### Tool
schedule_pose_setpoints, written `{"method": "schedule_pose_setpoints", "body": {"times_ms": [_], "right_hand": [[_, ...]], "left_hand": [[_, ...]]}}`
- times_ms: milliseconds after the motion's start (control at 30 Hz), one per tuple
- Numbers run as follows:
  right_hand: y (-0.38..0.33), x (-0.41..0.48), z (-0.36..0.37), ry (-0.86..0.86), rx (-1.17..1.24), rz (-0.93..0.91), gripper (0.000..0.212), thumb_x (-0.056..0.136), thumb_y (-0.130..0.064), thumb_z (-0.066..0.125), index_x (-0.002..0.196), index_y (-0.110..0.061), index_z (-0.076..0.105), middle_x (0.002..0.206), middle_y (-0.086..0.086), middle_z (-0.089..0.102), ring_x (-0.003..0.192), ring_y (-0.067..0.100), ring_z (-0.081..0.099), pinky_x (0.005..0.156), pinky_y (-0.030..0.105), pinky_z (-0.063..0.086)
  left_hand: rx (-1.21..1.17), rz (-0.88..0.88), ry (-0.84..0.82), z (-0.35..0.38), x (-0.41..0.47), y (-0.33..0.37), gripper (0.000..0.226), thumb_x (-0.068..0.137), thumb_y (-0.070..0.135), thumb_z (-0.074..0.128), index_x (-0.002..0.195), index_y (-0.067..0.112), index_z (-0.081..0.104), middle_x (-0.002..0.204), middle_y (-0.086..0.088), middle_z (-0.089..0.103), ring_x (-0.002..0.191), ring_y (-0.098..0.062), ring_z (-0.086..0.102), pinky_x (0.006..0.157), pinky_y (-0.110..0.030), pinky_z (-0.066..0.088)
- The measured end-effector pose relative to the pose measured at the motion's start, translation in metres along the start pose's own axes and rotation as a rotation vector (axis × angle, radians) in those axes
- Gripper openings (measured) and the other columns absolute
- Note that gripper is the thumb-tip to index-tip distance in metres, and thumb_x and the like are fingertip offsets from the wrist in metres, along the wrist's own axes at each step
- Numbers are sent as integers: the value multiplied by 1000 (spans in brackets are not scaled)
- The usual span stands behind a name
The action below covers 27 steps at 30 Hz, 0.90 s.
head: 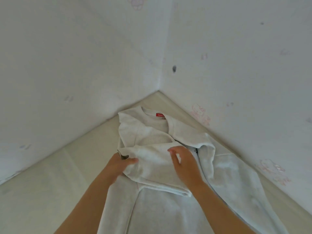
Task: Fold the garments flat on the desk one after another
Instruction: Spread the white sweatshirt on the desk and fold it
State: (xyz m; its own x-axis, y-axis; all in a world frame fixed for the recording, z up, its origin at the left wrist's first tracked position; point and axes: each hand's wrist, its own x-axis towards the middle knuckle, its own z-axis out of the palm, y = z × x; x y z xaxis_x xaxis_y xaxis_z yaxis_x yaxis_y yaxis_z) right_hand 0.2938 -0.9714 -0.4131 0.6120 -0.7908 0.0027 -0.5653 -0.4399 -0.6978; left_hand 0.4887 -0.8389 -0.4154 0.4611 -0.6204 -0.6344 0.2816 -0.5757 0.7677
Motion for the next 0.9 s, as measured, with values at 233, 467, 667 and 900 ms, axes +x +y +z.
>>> {"method": "schedule_pose_setpoints", "body": {"times_ms": [233, 467, 667, 900], "right_hand": [[66, 63, -38, -58, -675, 19, 40, 80, -15, 66, 117, -22, 54, 122, -3, 51, 113, 24, 51, 90, 37, 40], [57, 122, -79, 480, -524, 158, 35, 62, 17, 54, 81, -12, 53, 86, 10, 51, 72, 30, 47, 50, 28, 25], [51, 133, -62, 651, -303, 181, 30, 66, 14, 45, 68, -16, 50, 79, 6, 50, 73, 28, 48, 51, 27, 25], [77, 136, -22, -142, -503, -47, 41, 87, 9, 47, 111, -16, 69, 115, -1, 56, 107, 20, 53, 86, 27, 45]], "left_hand": [[91, 108, 189, 6, 12, -9, 27, 82, 13, 71, 105, 21, 59, 100, 7, 64, 93, -8, 60, 77, -25, 45], [103, 149, 122, -2, 19, -10, 25, 85, 15, 69, 100, 31, 57, 101, 11, 64, 91, 0, 59, 69, -17, 45], [115, 203, 194, 5, 22, -17, 36, 83, 16, 69, 112, 32, 57, 105, 17, 63, 98, 3, 55, 74, -16, 43], [73, 179, 221, 7, 24, -23, 25, 84, 19, 71, 104, 27, 59, 99, 10, 67, 94, -7, 63, 75, -22, 48]]}}
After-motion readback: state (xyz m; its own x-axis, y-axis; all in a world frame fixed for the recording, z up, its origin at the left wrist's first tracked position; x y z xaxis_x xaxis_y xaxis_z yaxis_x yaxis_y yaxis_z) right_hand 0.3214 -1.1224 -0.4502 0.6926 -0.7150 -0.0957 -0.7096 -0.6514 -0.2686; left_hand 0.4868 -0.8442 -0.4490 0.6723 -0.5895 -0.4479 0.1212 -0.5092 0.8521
